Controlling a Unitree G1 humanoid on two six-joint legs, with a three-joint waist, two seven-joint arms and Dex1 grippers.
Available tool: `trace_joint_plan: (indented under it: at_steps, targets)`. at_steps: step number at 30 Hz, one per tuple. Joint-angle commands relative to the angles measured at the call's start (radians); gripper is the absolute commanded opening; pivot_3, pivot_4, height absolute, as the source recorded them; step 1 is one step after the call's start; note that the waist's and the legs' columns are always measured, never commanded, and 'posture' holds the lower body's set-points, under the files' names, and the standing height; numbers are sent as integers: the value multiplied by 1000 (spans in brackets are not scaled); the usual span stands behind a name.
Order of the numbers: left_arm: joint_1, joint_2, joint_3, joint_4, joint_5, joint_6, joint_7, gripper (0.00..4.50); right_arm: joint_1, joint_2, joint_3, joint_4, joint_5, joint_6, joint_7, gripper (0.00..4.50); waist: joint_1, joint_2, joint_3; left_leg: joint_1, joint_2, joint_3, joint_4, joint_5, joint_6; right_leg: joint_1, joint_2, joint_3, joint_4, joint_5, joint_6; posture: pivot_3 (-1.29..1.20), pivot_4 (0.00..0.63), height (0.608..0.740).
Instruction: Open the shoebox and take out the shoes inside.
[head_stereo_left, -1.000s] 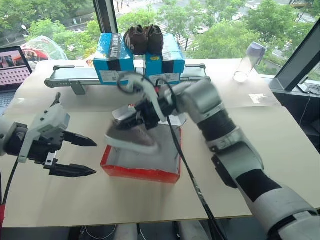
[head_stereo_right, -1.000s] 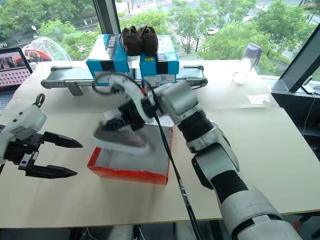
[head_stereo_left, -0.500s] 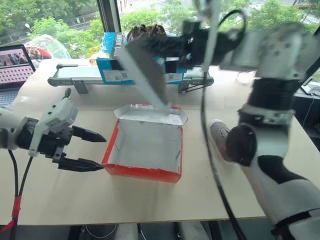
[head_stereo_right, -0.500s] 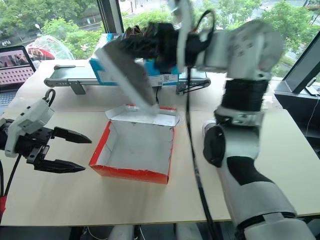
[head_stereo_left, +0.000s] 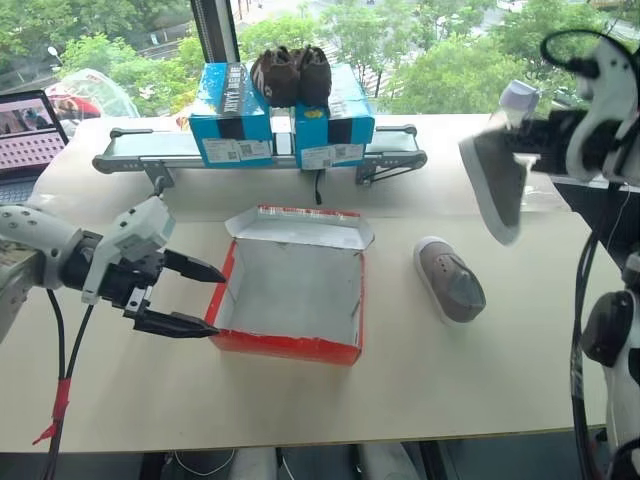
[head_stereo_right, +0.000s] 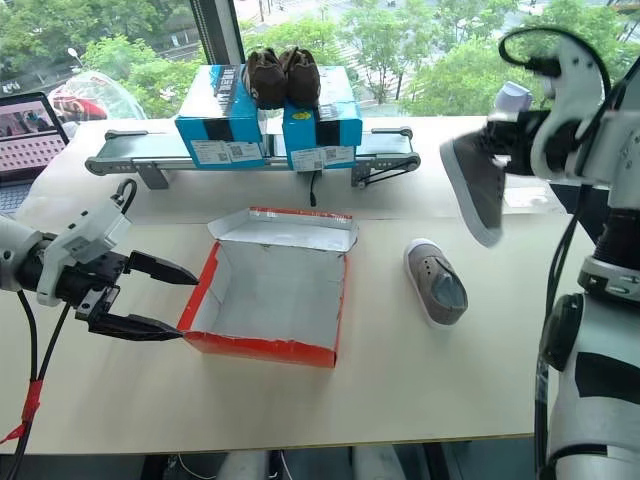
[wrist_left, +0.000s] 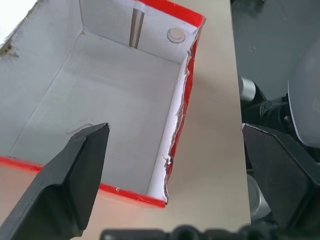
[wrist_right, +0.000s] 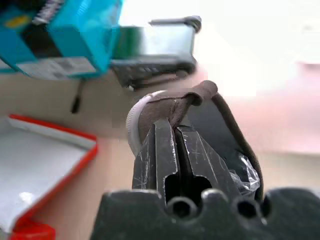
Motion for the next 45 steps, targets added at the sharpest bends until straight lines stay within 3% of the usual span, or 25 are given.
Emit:
trace_joint_plan:
  at_steps: [1, 11, 23, 30, 38, 44, 45]
  targets:
    - [-39, -3, -20, 19, 28, -21, -29, 4500, 102, -66, -72, -27, -9, -4, -10, 24, 0, 0, 0, 0, 0, 0, 0, 0, 0, 0, 0, 0, 0, 0, 0, 0, 150, 740]
    - [-85, -18, -54, 54, 68, -32, -71, 4500, 339, -39, -171, -76, -2, 16, -63, 24, -7, 0, 0, 2, 0, 1, 2, 0, 0, 2, 0, 2, 0, -2, 4, 0, 150, 740]
    - [-61, 6, -9, 20, 64, 3, -67, 4500, 193, 187, -41, 161, -49, -222, -141, 24, -12, 0, 0, 2, 0, 1, 2, 0, 0, 3, 0, 2, 0, -1, 5, 0, 150, 740]
    - [-24, 30, 34, -11, 51, 31, -49, 4500, 99, 256, 21, 329, -92, -355, -135, 24, -9, 0, 0, 2, 0, 1, 2, 0, 0, 3, 0, 3, 0, 0, 3, 0, 150, 740]
    - [11, 44, 69, -35, 25, 65, -25, 4500, 96, 216, 44, 294, -101, -358, -98, 2477, -9, 0, 0, 3, 0, 1, 2, 0, 0, 3, 0, 2, 0, 0, 2, 0, 150, 740]
    - [-21, 1, 135, 59, 20, 131, 114, 4500, 95, 83, 93, -19, -60, -109, -58, 4481, 5, 0, 1, 1, -1, 0, 3, 0, 0, 2, 0, 1, 0, 0, 2, 0, 150, 740]
    - [15, 3, 181, 55, -5, 138, 104, 4500, 83, 60, 88, -61, -46, -66, -50, 4481, 6, 0, 1, 1, -1, 0, 3, 0, 0, 2, 0, 1, 0, 0, 3, 0, 150, 740]
